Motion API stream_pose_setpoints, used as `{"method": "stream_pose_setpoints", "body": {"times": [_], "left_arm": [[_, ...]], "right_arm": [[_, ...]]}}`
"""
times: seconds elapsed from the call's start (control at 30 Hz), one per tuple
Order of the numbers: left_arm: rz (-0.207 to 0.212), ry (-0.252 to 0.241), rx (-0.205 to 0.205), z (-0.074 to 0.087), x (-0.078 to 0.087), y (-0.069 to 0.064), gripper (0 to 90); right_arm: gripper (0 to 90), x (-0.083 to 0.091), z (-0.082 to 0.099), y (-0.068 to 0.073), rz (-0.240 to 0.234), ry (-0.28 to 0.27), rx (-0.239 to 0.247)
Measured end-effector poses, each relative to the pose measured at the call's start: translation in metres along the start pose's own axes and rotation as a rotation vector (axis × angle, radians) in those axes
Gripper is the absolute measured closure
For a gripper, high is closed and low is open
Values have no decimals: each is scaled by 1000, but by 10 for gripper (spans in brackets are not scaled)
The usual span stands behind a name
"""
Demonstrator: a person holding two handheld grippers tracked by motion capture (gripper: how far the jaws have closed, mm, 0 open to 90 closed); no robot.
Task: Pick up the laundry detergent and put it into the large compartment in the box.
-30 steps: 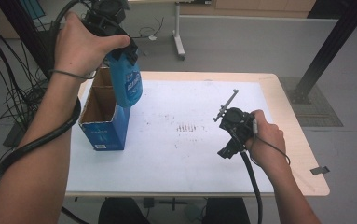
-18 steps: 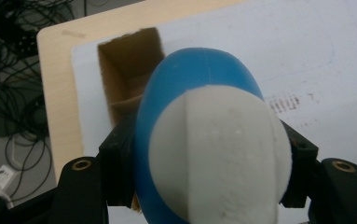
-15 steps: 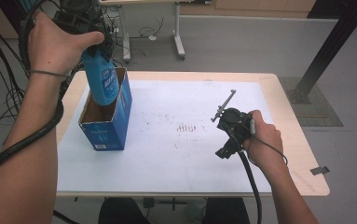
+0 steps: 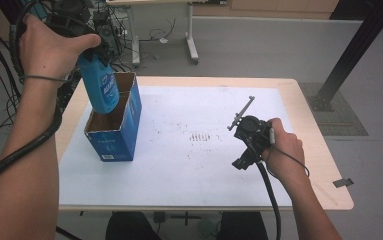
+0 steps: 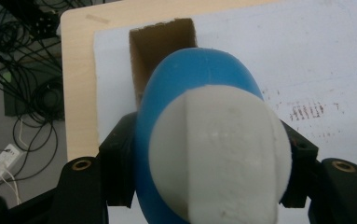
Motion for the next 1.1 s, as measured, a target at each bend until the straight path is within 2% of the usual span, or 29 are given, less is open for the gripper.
{"method": "stream_pose_setpoints", "body": {"times": [0.73, 1.1], "left_arm": [[-7, 27, 23, 14, -32, 6, 375], [2, 54, 36, 27, -56, 9, 375]], "right_arm": [[53, -7, 1, -1, -7, 8, -1], [53, -10, 0, 0, -8, 15, 5]]}}
Point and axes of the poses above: each handheld gripper's, and its own axes: x roughly backward along the jaws, z roughly out of its underside, y roughly to its left, the point moved 1 cm from there along -x, roughly forward along the jaws, and after that the axes turned 8 degrees about -y, right-handed, at the moved point
